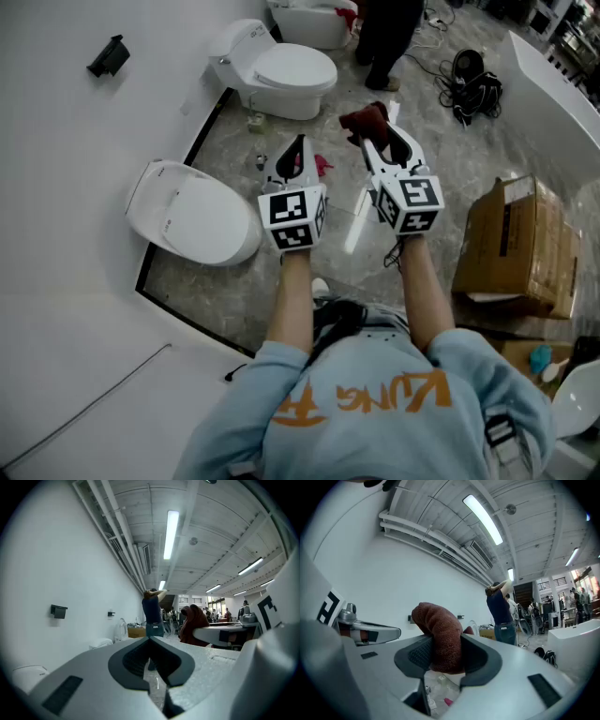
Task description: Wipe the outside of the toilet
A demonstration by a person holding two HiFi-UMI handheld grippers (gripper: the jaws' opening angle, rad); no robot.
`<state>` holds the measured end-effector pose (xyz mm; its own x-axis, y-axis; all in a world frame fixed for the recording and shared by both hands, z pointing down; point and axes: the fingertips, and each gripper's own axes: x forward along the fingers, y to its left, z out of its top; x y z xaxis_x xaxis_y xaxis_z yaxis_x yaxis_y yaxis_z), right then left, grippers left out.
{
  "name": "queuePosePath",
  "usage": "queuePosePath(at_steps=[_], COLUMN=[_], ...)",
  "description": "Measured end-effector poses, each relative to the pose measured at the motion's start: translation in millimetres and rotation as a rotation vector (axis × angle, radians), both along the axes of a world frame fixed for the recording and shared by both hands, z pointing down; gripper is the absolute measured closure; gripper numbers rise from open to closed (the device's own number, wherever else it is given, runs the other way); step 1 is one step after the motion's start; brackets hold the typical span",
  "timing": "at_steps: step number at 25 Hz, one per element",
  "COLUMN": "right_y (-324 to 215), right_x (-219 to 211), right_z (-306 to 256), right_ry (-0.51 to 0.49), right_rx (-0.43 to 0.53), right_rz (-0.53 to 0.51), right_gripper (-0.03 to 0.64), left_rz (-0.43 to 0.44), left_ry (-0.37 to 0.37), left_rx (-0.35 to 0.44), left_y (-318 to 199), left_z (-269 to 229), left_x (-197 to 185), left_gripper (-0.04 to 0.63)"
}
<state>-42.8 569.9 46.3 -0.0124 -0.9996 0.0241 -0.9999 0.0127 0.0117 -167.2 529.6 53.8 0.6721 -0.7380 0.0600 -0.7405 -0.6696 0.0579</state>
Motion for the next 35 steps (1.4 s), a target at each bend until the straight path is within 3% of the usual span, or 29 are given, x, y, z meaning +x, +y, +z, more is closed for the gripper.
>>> queuePosePath(at_steps=[5,8,15,21,29,35], right_y=[-17,-29,-60,-92,-121,-151], right_x=[-5,-2,3,-17,-26,-26], right_z=[2,4,14,26,14,7], right_ry=[0.009,-0.040,-0.065,-0.041,0.006,0.000], right_rx=[0.004,0.018,-0.001,-0.041,-0.041,-0.016], right_rz=[0.000,0.032,0.096,0.084,0.068,0.040], right_gripper=[0.457,0.459,0.459,0.459,0.459,0.459], left_rz=[0.002,-0.007,-0.095,-0.121,-0.137,-0.132], left_ry=[0.009,0.016,0.039,0.065,0.116,0.106], left_rx=[-0.007,-0.018,-0.076,-0.101,-0.100,-0.065], left_y=[-19,-35,-88,-122,-150,-170], left_z=[5,10,32,44,41,33], left_x=[-6,-14,-65,-90,-105,-103], left_gripper=[0.597,0.597,0.597,0.597,0.597,0.597])
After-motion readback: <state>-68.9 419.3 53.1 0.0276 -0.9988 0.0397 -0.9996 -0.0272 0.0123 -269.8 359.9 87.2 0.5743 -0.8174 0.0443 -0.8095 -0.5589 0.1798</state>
